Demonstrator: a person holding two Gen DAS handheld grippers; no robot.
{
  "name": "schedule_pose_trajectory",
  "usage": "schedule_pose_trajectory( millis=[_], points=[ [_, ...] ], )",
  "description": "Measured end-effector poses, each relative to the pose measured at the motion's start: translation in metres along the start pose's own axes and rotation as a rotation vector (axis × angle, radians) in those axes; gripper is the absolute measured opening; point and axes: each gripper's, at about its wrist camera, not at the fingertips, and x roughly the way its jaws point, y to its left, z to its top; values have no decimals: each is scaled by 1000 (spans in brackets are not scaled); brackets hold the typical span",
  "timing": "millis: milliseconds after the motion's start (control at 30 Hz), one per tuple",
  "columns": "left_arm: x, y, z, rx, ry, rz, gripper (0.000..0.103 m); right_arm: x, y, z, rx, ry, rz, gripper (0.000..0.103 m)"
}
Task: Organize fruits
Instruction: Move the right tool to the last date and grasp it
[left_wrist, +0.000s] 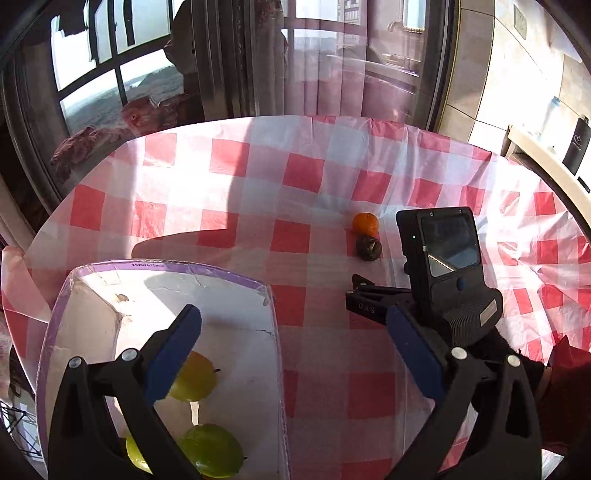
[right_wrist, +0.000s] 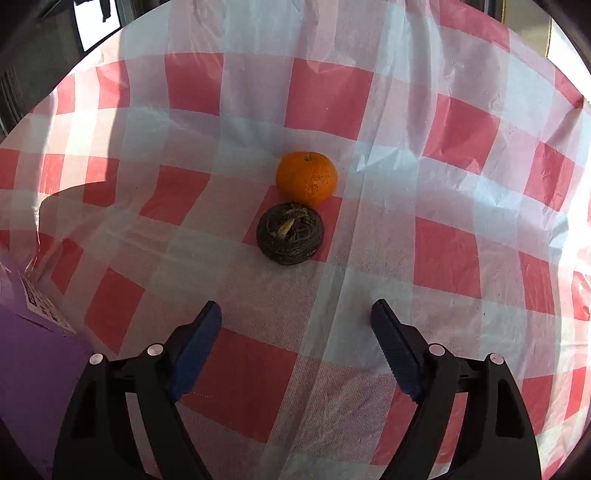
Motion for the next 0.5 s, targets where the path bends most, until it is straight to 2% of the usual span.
schedule_pose_trajectory(
  millis=[167, 233, 300, 333, 500],
  points=[
    [6, -4, -4, -5, 29, 39, 101, 17, 4, 22, -43, -47, -11, 74],
    [8, -10, -3, 6, 35, 44, 101, 19, 4, 26, -68, -69, -6, 67],
    [13, -16, 0, 24, 39, 46, 101, 18, 4, 27, -101, -86, 3, 46],
    [15, -20, 3, 33, 38, 45, 101, 17, 4, 27, -113, -87, 4, 41],
    [36, -41, 23, 54, 29, 17, 101, 3, -32, 16, -54, -81, 19, 40]
  ],
)
